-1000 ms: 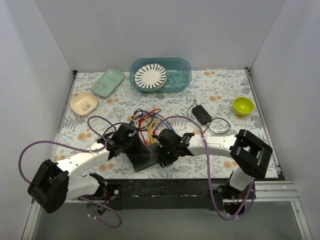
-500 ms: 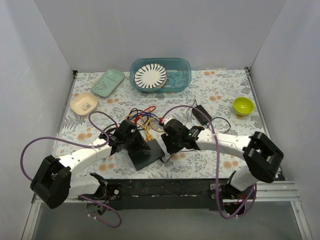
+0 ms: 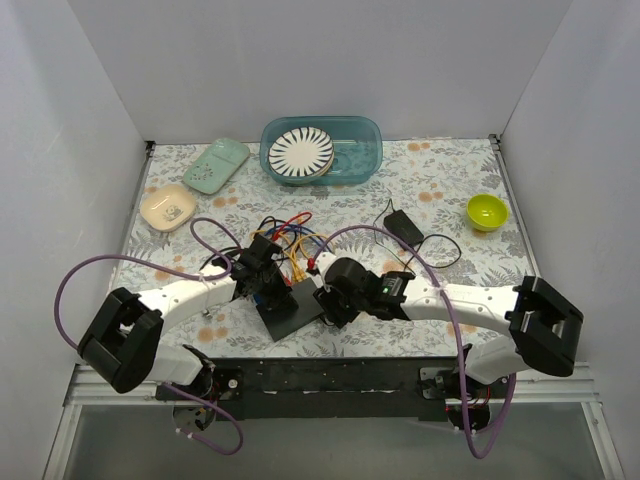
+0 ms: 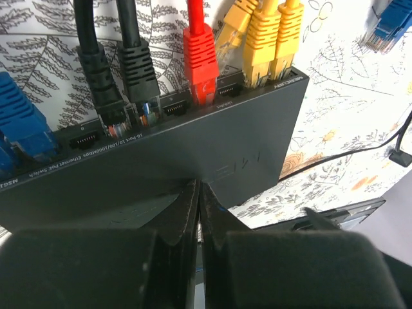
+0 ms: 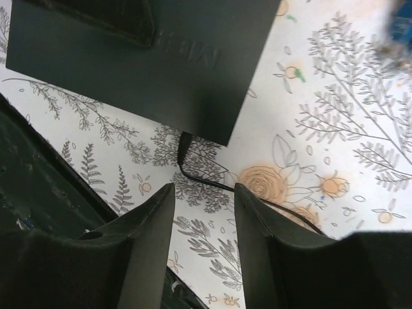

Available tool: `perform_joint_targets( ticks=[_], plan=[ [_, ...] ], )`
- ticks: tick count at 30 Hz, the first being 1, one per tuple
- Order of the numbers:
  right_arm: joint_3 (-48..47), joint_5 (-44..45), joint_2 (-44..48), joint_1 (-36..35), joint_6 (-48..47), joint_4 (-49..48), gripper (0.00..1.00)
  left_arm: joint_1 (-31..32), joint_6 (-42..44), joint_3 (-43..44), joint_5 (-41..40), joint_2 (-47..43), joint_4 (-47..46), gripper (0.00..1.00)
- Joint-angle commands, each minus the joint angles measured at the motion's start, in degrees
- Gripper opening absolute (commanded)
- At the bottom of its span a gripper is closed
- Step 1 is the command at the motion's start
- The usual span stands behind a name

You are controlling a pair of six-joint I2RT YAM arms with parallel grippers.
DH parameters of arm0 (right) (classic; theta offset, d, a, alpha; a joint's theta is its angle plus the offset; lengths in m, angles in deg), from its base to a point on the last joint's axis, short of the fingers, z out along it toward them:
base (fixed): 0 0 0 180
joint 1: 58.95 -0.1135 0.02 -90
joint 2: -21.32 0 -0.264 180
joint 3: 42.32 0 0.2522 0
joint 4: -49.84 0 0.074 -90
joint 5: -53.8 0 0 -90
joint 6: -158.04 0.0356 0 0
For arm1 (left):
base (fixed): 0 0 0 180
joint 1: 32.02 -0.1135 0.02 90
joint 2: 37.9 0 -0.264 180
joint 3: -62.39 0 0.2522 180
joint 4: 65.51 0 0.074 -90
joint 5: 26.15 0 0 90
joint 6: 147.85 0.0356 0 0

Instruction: Pull the plug from the switch port

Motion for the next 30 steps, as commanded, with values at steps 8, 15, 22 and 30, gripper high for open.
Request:
perform_joint_targets(
  ticks=[8, 15, 22, 30],
  plan=[
    [-0.66, -0.81, -8.05, -2.77, 1.32, -6.87, 0.52, 0.07, -1.94, -3.67, -0.12, -0.07, 3.67, 0.0],
    [1.44, 2.09, -10.25, -2.86, 3.07, -12.92, 0.52, 0.07, -2.73, -5.08, 1.11, -1.65, 3.24, 0.0],
    [2.06, 5.34, -12.01, -3.38, 4.22, -15.57, 0.38, 0.07, -3.17, -6.31, 2.07, -3.05, 2.97, 0.0],
    [4.52, 7.54, -11.93, -4.35, 6.32, -20.48, 0.16, 0.07, -3.25, -7.27, 3.65, -4.99, 1.3, 0.0]
  ],
)
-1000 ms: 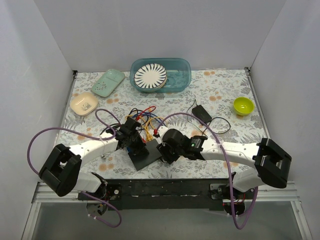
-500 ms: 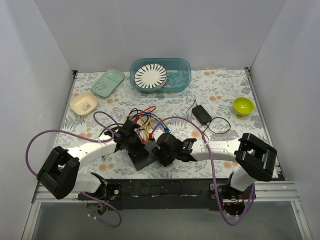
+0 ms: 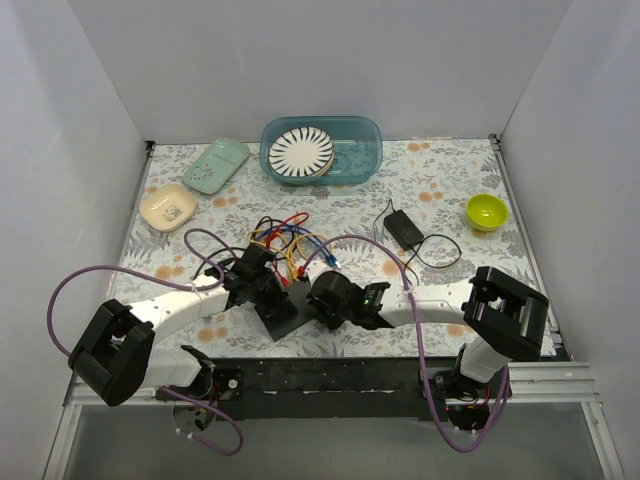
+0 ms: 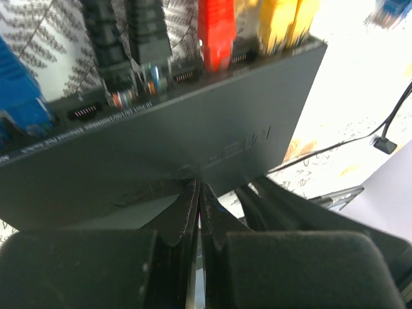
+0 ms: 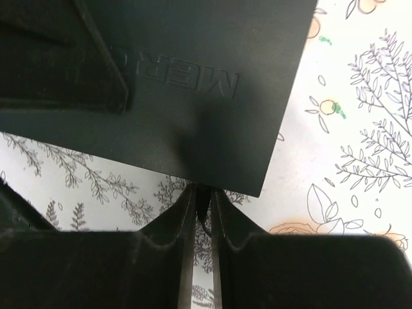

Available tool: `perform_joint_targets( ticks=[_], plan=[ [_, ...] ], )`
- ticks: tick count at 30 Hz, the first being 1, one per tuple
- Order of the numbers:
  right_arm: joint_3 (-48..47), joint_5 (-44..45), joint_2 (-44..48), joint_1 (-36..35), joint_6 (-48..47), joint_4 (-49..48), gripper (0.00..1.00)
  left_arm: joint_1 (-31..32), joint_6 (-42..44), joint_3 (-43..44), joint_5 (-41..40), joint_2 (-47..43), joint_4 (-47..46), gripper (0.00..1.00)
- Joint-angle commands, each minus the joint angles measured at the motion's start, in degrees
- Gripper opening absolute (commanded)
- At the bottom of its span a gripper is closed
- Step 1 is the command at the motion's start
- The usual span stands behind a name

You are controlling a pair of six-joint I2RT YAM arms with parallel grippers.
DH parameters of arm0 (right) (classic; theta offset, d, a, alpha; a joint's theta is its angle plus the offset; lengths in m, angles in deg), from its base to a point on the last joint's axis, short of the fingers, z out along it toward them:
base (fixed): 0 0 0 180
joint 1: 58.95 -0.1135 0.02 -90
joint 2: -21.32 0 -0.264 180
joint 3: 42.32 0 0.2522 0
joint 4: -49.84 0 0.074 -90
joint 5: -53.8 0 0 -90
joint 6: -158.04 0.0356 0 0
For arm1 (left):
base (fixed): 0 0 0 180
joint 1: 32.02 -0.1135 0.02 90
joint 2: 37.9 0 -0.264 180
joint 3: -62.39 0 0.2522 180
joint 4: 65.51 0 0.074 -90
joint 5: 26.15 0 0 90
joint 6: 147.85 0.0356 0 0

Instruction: Pull the plug from the switch port

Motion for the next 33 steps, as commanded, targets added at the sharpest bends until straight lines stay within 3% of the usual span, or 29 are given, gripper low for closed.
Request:
perform_joint_targets(
  ticks=[1, 6, 9, 15, 26, 33],
  plan=[
    [2.84, 4.06, -0.34, -0.72, 1.91, -8.27, 0.16, 0.36, 0.42, -2.62, 0.57, -1.69, 3.22, 0.0],
    [2.93, 5.91, -2.62, -0.81, 5.16, -9.68, 0.16, 0.45, -0.29, -3.59, 1.54, -3.62, 2.6, 0.0],
    [2.5, 6.0, -4.02, -0.81, 6.05, -9.95, 0.01, 0.45, -0.37, -4.03, 1.89, -5.47, 2.52, 0.0],
    [1.88, 6.0, -4.03, -0.81, 6.4, -8.37, 0.01, 1.06, 1.47, -3.85, 5.14, -11.8, -2.65, 0.0],
    [1.18, 5.39, -3.5, -0.81, 7.36, -4.33, 0.01, 6.76, 0.33, -6.05, 6.29, -4.86, -7.77, 0.0],
    [0.47, 3.81, -3.07, -0.81, 7.98, -3.18, 0.01, 10.9, -3.62, -6.75, -2.22, -0.55, -4.96, 0.0]
  ],
)
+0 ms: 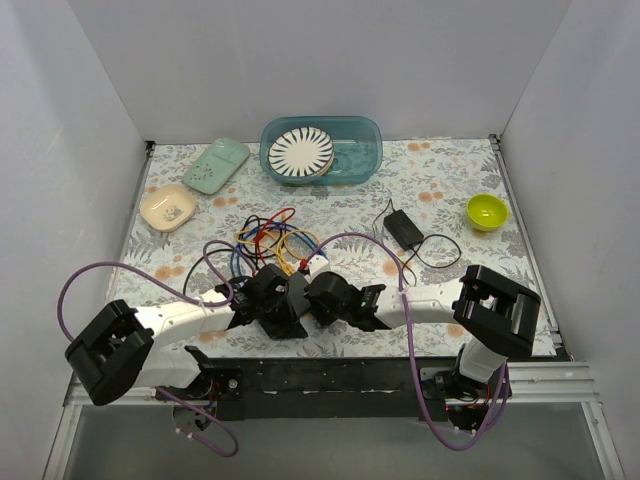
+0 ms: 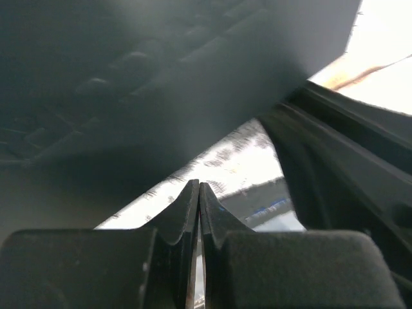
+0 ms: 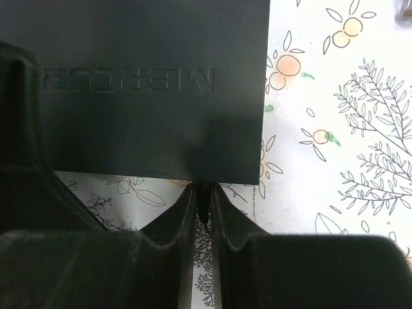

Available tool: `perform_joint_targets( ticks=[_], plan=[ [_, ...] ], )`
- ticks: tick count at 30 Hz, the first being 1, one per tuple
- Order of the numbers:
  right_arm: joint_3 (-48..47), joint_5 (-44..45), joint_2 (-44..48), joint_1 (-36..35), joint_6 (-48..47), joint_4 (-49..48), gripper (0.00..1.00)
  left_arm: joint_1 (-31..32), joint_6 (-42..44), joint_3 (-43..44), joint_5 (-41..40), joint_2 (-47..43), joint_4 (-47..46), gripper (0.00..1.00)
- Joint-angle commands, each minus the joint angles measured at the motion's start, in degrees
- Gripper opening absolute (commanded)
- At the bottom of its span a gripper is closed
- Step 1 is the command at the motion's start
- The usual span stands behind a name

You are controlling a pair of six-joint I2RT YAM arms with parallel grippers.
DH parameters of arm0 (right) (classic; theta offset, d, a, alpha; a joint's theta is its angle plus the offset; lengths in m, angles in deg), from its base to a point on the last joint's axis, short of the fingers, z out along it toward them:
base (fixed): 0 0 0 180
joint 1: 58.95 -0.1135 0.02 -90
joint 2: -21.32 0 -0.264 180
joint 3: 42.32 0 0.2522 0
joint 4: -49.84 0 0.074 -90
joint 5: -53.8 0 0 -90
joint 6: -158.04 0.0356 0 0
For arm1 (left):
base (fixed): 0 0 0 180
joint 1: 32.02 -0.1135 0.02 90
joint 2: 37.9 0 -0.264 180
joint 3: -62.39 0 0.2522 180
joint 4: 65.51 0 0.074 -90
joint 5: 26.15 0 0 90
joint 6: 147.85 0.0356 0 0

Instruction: Pull the plug from the switch port

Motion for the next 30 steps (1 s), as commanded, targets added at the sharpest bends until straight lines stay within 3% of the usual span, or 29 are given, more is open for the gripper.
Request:
perform_joint_targets(
  ticks=[1, 8, 19, 26, 30],
  plan=[
    [-0.4, -2.03, -0.47, -0.2, 1.18, 5.47, 0.01, 1.16, -4.43, -1.05, -9.17, 1.81, 1.67, 0.0],
    [2.23, -5.02, 2.26, -1.16, 2.32, 7.75, 0.01, 1.16, -13.4, -2.11, -18.95, 5.67, 3.08, 0.0],
    [6.89, -8.1, 4.19, -4.15, 4.17, 9.95, 0.01, 1.25, -25.96, -2.02, -23.26, 11.3, 2.29, 0.0],
    [8.56, -9.42, 6.74, -5.38, 3.91, 11.71, 0.01, 1.25, -28.87, -2.02, -23.09, 12.97, 1.76, 0.0],
    [7.43, -2.34, 8.76, -5.3, 4.61, 17.13, 0.01, 1.24, -26.51, -1.14, -21.6, 12.37, 1.85, 0.0]
  ],
)
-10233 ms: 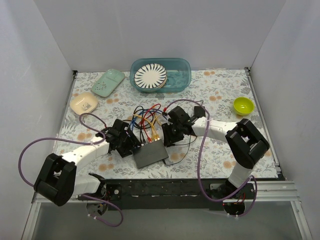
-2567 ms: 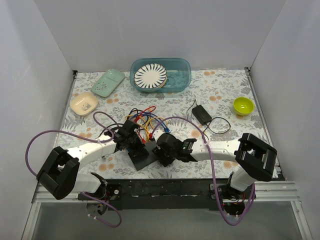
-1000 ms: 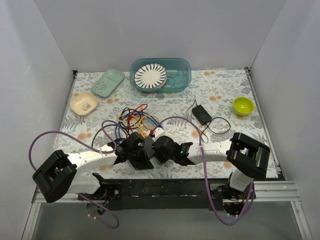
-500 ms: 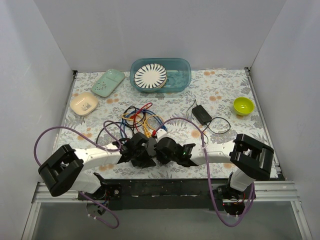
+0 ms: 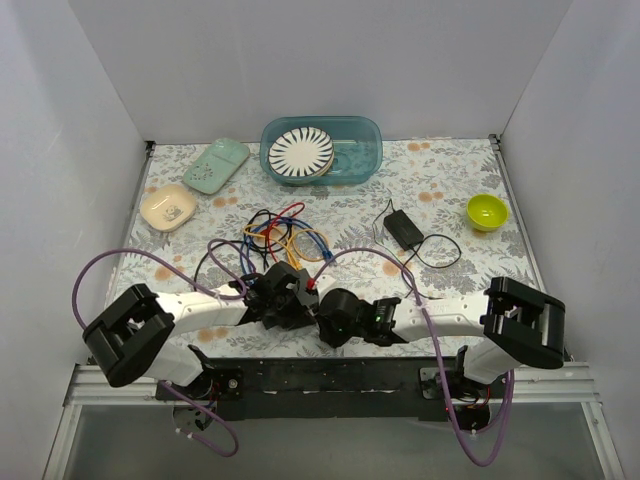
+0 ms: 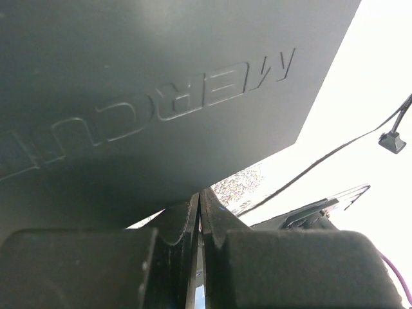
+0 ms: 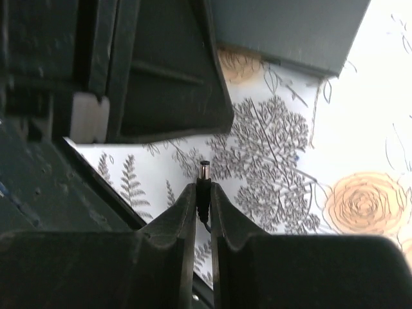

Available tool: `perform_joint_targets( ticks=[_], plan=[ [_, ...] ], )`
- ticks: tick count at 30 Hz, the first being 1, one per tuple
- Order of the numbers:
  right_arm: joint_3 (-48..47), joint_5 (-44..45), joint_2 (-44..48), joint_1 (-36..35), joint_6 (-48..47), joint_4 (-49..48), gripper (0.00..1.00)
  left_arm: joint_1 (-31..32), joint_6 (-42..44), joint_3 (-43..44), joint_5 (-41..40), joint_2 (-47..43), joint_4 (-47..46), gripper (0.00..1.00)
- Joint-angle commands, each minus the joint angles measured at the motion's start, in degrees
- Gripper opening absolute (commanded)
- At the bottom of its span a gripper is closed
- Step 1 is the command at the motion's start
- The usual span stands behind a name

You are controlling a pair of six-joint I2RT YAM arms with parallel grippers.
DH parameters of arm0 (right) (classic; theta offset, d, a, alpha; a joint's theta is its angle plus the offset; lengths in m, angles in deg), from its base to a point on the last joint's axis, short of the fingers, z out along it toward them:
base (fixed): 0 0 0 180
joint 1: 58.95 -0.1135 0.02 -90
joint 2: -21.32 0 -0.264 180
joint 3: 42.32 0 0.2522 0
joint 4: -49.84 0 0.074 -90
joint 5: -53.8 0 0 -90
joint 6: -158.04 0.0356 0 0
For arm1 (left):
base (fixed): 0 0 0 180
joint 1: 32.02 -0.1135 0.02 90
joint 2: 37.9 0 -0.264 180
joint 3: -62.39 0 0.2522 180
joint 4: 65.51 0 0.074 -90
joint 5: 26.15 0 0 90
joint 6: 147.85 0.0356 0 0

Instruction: Pull the plug from the switch port

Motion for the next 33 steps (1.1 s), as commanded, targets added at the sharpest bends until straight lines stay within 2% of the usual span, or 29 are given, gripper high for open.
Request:
perform_joint_targets(
  ticks=[1, 4, 7, 8, 14, 20, 21, 22, 23, 25, 26, 27, 28, 29, 31, 33],
  plan=[
    [0.24, 6.15, 1.16, -0.42, 1.27, 14.42, 0.01, -1.2, -15.6, -2.89, -11.35, 3.1, 9.36, 0.0],
    [-2.67, 13.36, 4.14, 1.94, 2.5, 21.19, 0.01, -1.12, -11.12, -2.18, -11.43, -2.43, 10.16, 0.0],
    [-4.17, 17.15, 8.01, 8.35, 3.9, 25.75, 0.01, -1.2, -7.6, -1.66, -12.4, -10.6, 12.08, 0.0],
    [-4.17, 17.51, 9.5, 12.98, 4.17, 26.3, 0.01, -1.2, -7.16, -1.48, -13.18, -12.45, 13.74, 0.0],
    [-3.2, 15.84, 9.61, 31.63, 5.14, 25.79, 0.01, -1.12, -5.92, -0.69, -16.35, -25.37, 20.6, 0.04],
    [-6.88, 12.15, 1.97, 41.92, 5.05, 24.46, 0.01, -1.12, -4.52, 1.5, -17.32, -26.71, 26.49, 0.05],
    [-7.33, 11.89, 1.0, 42.99, 4.79, 24.63, 0.09, -1.2, -4.52, 1.94, -17.49, -26.79, 27.2, 0.05],
    [-7.77, 12.15, 0.46, 43.78, 4.61, 24.55, 0.21, -1.12, -4.34, 2.47, -18.37, -27.06, 28.16, 0.06],
    [-8.21, 12.76, 0.46, 44.57, 4.43, 24.29, 0.44, -1.2, -4.34, 3.52, -18.72, -27.23, 29.91, 0.08],
    [-9.61, 16.27, 2.56, 43.97, 3.91, 23.94, 0.56, -1.12, -4.34, 4.32, -19.78, -28.55, 31.42, 0.38],
    [-9.97, 17.67, 5.87, 41.27, 3.73, 23.06, 0.62, -1.12, -4.43, 4.76, -20.74, -29.16, 32.47, 0.5],
    [-11.19, 20.91, 7.47, 39.24, 2.16, 21.83, 0.73, -1.12, -4.95, 4.93, -21.18, -29.6, 32.83, 0.6],
    [-12.33, 22.42, 8.53, 37.22, 1.89, 20.86, 0.78, -1.2, -5.39, 5.11, -21.54, -30.22, 33.27, 0.7],
    [-14.0, 23.13, 9.59, 33.71, 1.45, 21.03, 0.93, -1.2, -5.66, 5.29, -22.32, -30.31, 33.88, 0.75],
    [-18.73, 23.57, 8.82, 29.32, 0.92, 23.47, 0.94, -1.46, -5.92, 6.6, -23.03, -29.96, 34.59, 0.81],
    [-21.12, 21.31, 7.67, 26.49, 0.48, 24.89, 0.94, -1.73, -5.66, 8.53, -24.17, -29.0, 35.82, 0.83]
  ],
)
